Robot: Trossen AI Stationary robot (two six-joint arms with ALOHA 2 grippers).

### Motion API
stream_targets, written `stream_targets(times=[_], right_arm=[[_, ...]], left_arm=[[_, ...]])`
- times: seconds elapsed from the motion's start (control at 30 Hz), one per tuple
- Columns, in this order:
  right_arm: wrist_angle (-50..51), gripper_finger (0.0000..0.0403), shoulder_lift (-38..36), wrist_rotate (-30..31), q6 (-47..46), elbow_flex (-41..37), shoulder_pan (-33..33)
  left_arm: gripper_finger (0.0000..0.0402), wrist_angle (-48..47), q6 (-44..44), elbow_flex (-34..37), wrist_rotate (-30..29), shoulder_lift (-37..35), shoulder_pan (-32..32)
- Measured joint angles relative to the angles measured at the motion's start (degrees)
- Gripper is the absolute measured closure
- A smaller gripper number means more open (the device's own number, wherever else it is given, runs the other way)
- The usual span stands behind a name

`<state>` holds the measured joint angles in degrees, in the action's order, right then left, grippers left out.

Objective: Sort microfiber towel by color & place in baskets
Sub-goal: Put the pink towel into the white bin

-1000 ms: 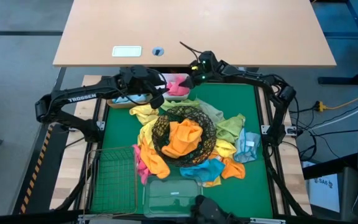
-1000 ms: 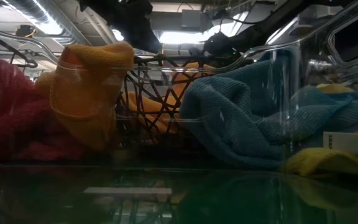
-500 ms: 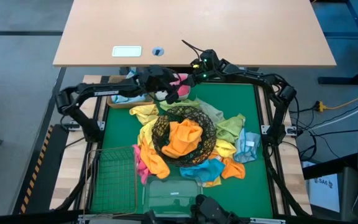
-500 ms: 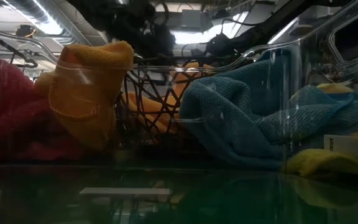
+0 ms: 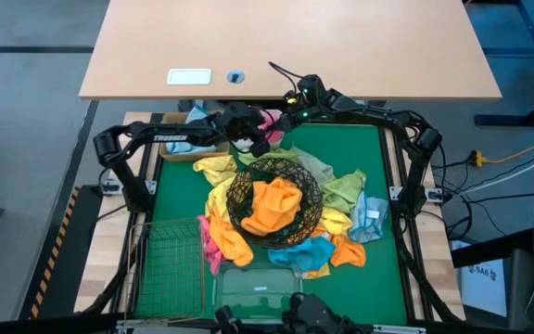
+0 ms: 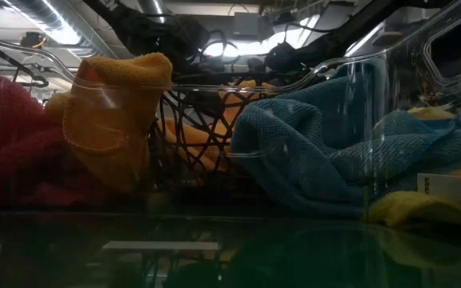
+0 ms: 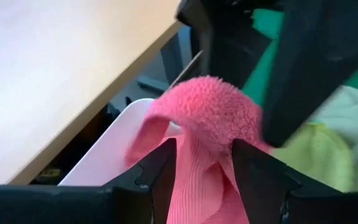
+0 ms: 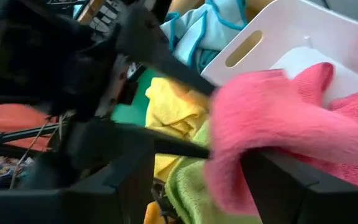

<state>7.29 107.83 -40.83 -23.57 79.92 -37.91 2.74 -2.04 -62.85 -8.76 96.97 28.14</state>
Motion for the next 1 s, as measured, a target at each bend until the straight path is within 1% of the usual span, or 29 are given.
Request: stream_targets(times=[0.13,0.23,0.33,0.5,0.67,0.83,0.93,1.0], right_arm=[[-1.0,0.0171,0.0,-3.8,-0.2,0.0,0.0],[-1.5,0.0171,0.0,-5.5,-0.3,0.0,0.0],[-1.5,0.0171,0.0,-6.7,-0.3,0.0,0.0],[-1.2,0.0171,-1.4,-6.8,-0.3,0.0,-0.5],[-0.1,0.0171,-4.7,-6.3,-0.2,0.0,-1.2],[5.9,0.0171,-8.8,-6.2,3.5,0.0,-1.2],[12.6,0.0171,-11.5,-5.7,8.4,0.0,-1.1],[17.7,0.0171,-13.3,-3.8,12.5,0.0,-1.1]], left_arm=[[0.0258,0.0,0.0,0.0,-0.4,1.0,1.2],[0.0275,0.0,0.1,0.0,1.4,1.9,2.2],[0.0296,-0.2,0.1,0.0,1.5,2.7,3.1],[0.0317,-0.3,0.5,0.0,0.5,2.8,4.8],[0.0323,-0.8,0.5,0.0,0.5,2.8,6.0],[0.0324,-1.6,0.5,0.0,0.5,2.8,6.4],[0.0324,-1.9,0.5,0.0,1.6,2.8,6.3],[0.0324,-1.9,0.5,0.0,2.6,2.6,6.0]])
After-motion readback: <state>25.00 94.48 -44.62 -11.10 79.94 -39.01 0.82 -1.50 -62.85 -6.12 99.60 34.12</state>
